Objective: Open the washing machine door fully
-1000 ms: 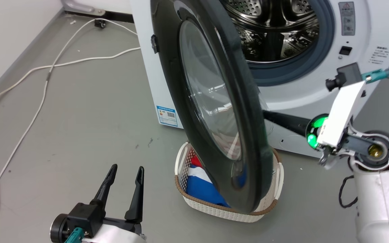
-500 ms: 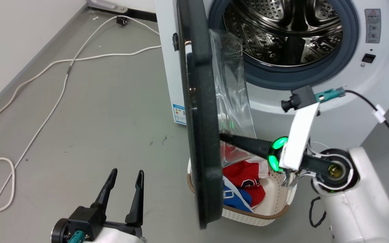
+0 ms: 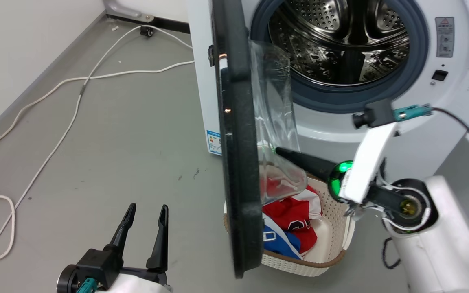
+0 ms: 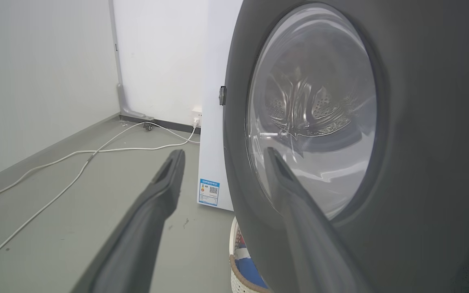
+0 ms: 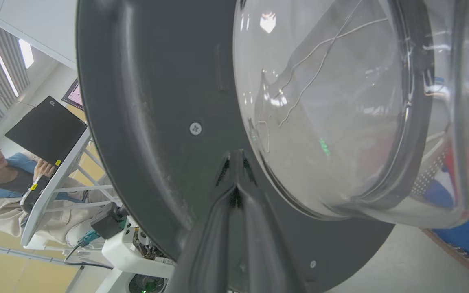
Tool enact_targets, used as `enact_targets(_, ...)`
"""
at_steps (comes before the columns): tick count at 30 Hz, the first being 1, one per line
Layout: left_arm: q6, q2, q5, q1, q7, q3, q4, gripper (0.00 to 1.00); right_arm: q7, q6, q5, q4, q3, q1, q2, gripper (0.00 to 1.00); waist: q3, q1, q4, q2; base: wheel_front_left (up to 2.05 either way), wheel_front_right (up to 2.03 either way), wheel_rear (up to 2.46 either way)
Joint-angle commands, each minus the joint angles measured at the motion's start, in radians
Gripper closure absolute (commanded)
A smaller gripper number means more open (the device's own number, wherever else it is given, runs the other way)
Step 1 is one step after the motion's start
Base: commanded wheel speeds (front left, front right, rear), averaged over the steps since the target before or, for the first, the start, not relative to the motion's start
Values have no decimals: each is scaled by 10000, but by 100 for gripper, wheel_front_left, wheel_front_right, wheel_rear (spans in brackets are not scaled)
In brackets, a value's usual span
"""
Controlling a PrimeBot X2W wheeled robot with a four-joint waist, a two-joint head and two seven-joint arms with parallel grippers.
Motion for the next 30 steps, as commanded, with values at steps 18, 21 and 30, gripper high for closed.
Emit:
enact_targets(18,-5,-9,-32,176,-27,388,-55,0,-8958,-1,-7640,-1184,-65,3132,-2448,100,-219,1,-677,0,0,0,0)
enact_targets(21,-5,-11,-65,166,-27,401,-75,0,-10014,-3,-8873,-899,-908,3653,-1619,84,-155,1,-782,0,0,0,0)
enact_targets(30,-5,-8,-63,49,-27,272,-8,0,-10610,-3,-10734,-594,-2371,4860,78,0,-56,1,-958,0,0,0,0)
